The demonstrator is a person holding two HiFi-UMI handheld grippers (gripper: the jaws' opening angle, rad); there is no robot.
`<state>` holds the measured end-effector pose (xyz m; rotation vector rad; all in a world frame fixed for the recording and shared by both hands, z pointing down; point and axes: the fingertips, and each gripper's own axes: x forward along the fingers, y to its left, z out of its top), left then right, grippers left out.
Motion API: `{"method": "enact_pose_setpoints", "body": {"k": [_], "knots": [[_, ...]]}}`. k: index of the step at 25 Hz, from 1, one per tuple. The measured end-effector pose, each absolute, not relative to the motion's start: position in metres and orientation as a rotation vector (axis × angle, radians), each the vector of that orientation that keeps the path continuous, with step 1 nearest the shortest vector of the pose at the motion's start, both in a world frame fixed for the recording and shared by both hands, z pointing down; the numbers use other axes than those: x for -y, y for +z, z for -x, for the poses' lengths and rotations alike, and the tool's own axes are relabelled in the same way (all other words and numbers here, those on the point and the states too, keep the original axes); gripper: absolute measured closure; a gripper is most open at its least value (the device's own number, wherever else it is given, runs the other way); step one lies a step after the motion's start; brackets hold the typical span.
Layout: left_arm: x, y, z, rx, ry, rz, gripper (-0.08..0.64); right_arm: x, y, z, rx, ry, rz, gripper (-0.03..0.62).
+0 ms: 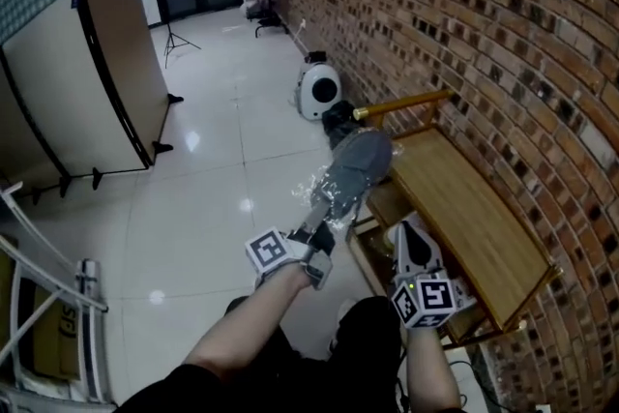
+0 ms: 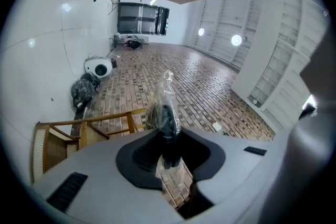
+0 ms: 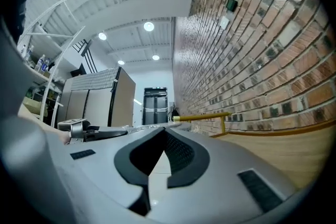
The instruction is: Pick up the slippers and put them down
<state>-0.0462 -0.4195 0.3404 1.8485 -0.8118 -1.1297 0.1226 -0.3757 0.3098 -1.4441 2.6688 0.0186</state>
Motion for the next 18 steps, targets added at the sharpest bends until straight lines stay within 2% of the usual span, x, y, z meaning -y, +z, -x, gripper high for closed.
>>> {"method": "enact_pose_setpoints", "body": {"k": [10, 18], "knots": [[0.341, 0.352, 0.134, 1.085, -1.329, -1.773, 0.483, 0.357, 0.317, -0.059, -2.842, 0.023, 1.185, 0.583], [0.239, 0.384, 0.202, 1.342, -1.481, -1.601, 0.484, 0.31, 0.341, 0.005, -2.977, -0.029, 0.877, 0.583]]}}
